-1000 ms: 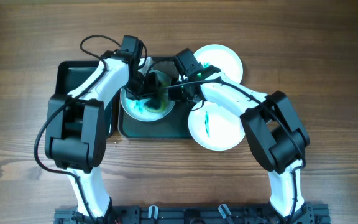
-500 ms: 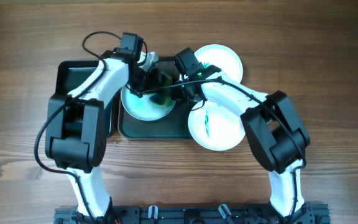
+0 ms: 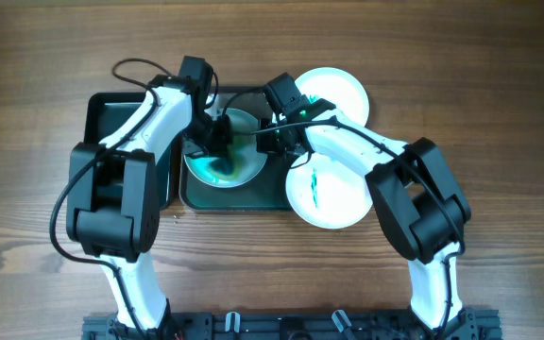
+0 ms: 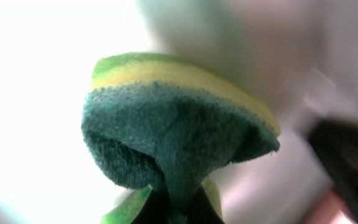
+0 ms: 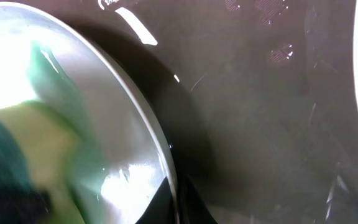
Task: Clean dirty plates on tray and stack at the side
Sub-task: 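Scrub the plate held by the right gripper with the left-held sponge, then lift the plate with the right gripper and set it right of the tray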
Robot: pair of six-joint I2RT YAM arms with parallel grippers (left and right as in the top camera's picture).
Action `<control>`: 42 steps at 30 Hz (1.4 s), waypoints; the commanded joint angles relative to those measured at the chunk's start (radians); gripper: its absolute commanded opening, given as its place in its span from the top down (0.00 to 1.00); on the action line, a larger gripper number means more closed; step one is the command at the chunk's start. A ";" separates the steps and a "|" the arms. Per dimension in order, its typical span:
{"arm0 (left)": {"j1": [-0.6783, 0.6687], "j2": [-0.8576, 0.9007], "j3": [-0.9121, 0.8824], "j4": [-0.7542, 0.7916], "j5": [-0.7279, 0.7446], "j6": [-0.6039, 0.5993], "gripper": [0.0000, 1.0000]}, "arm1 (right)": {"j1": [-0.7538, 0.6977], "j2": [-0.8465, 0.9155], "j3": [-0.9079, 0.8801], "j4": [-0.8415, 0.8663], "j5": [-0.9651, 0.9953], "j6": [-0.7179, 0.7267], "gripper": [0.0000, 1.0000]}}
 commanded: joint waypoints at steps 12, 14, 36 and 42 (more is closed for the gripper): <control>-0.019 0.053 -0.068 0.270 0.052 0.008 0.96 | 0.002 -0.002 0.007 -0.001 0.006 -0.010 0.96; -0.010 0.085 -0.068 0.260 0.045 -0.049 0.96 | 0.002 -0.002 0.007 -0.001 0.006 -0.010 0.96; 0.014 -0.057 0.340 -0.330 -0.182 -0.103 0.96 | 0.002 -0.047 0.007 -0.025 0.015 -0.063 0.95; 0.180 -0.222 0.394 -0.332 -0.255 -0.104 0.96 | 0.023 -0.184 0.007 -0.132 0.241 -0.169 0.96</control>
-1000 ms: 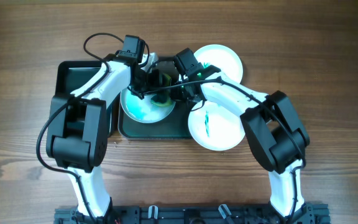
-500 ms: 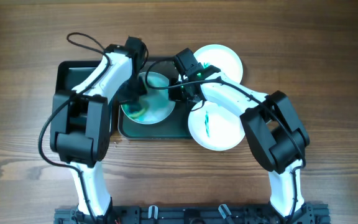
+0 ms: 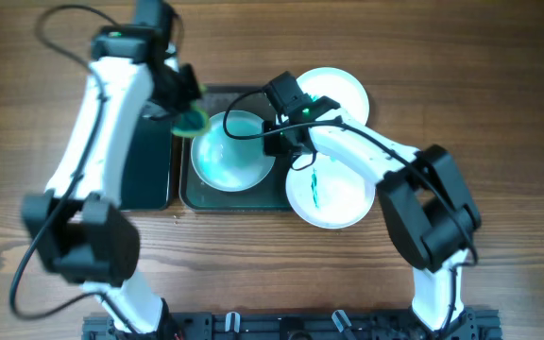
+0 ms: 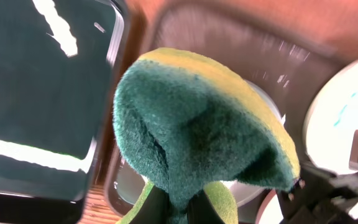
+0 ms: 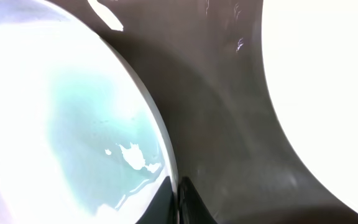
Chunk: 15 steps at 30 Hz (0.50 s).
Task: Clean dirty plates on tray and stack at the side
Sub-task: 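Lift the plate with the right gripper and set it right of the tray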
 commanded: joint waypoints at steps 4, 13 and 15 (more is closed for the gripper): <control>0.142 -0.060 0.015 0.000 -0.045 0.023 0.96 | 0.081 -0.267 0.018 -0.067 0.532 -0.137 0.96; 0.134 -0.060 0.015 0.002 -0.015 0.022 0.96 | 0.356 -0.335 0.018 0.006 1.346 -0.458 0.96; 0.134 -0.060 0.015 0.002 -0.015 0.015 0.96 | 0.416 -0.335 0.018 0.087 1.480 -0.565 0.96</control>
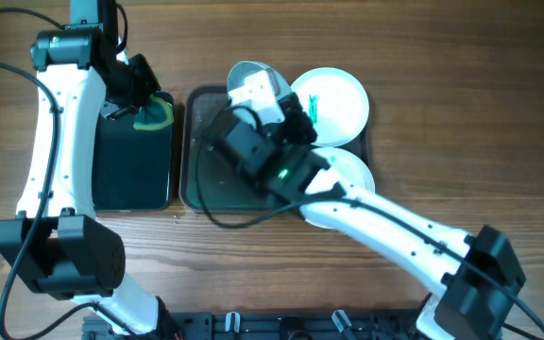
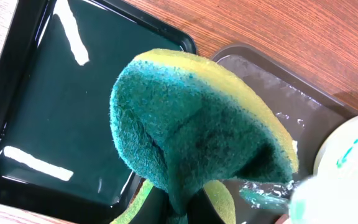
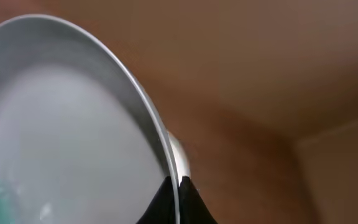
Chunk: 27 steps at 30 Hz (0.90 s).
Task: Clean dirty plates on tray and stack at the side
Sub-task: 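Lift the plate with the right gripper and set it right of the tray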
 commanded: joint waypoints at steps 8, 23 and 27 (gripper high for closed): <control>-0.006 -0.005 0.010 0.003 0.020 -0.014 0.96 | 0.102 -0.013 0.016 0.193 0.344 -0.236 0.96; -0.133 0.001 0.010 0.016 0.019 -0.018 0.96 | -0.741 -0.155 0.021 -0.238 -1.354 0.301 0.96; -0.164 0.001 0.010 0.039 0.019 -0.018 0.96 | -1.111 -0.136 -0.027 -0.348 -1.276 0.357 0.96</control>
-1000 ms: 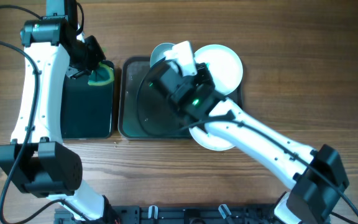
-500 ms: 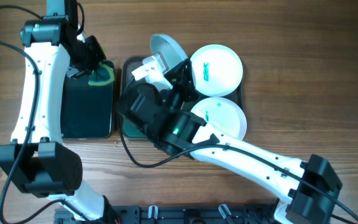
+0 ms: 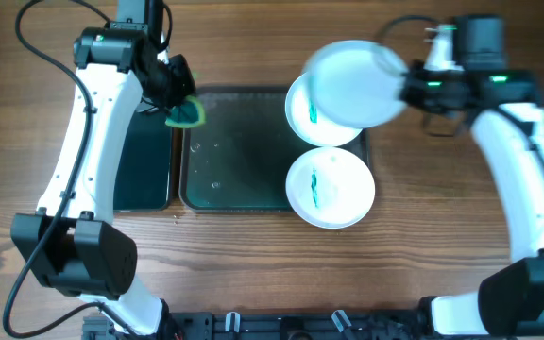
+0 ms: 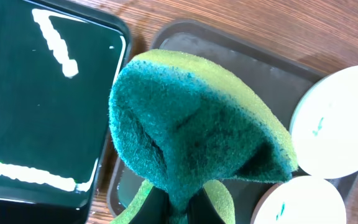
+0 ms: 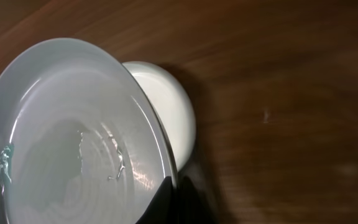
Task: Clean dirty plates on tray and stack at the side
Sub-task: 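Lift the plate with the right gripper and set it right of the tray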
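Note:
My right gripper [image 3: 412,89] is shut on the rim of a wet white plate [image 3: 352,83], held in the air over the back right corner of the dark tray [image 3: 234,151]. In the right wrist view the plate [image 5: 73,143] fills the left side, its rim pinched at the jaws [image 5: 176,186]. Two white plates with teal smears lie on the tray's right side: one at the back [image 3: 302,123], partly under the held plate, and one at the front [image 3: 331,189]. My left gripper [image 4: 182,199] is shut on a green-and-yellow sponge [image 4: 191,124], above the tray's back left corner [image 3: 185,111].
A second black tray [image 3: 144,161] holding dark liquid sits left of the main one; in the left wrist view it [image 4: 36,93] shows light reflections. Bare wooden table [image 3: 461,236] lies right of the plates and in front of both trays.
The right gripper with the plate was over the tray's back middle; now it is far to the right, the plate over the back right corner. The sponge has shifted right from over the left tray.
First the sponge was down in the plate on the tray, with my right gripper on the plate's rim. Then the sponge was up at the back left, the plate still on the tray. Later the plate was lifted, and now it hangs at the right.

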Robot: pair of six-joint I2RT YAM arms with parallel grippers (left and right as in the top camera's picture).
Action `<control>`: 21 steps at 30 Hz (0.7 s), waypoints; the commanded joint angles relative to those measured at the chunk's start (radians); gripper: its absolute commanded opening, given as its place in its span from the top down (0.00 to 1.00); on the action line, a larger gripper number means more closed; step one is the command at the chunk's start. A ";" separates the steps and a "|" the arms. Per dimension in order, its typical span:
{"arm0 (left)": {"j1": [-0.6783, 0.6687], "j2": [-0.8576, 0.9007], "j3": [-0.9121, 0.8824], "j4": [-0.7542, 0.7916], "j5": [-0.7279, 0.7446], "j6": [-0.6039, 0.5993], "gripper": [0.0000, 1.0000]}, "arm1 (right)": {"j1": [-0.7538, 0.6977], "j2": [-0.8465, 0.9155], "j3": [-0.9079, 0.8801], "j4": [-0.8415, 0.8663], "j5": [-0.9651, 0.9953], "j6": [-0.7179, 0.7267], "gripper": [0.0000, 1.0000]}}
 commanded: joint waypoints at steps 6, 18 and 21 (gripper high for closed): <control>-0.013 0.001 0.010 0.023 0.012 -0.013 0.96 | -0.344 0.018 -0.414 0.197 0.126 0.104 0.96; -0.013 0.001 0.010 0.038 0.012 -0.013 0.96 | -0.334 -0.007 -0.429 0.079 -0.056 -0.020 0.73; -0.013 0.001 0.010 0.037 0.012 -0.013 0.96 | -0.280 -0.049 -0.414 0.000 -0.162 -0.111 0.72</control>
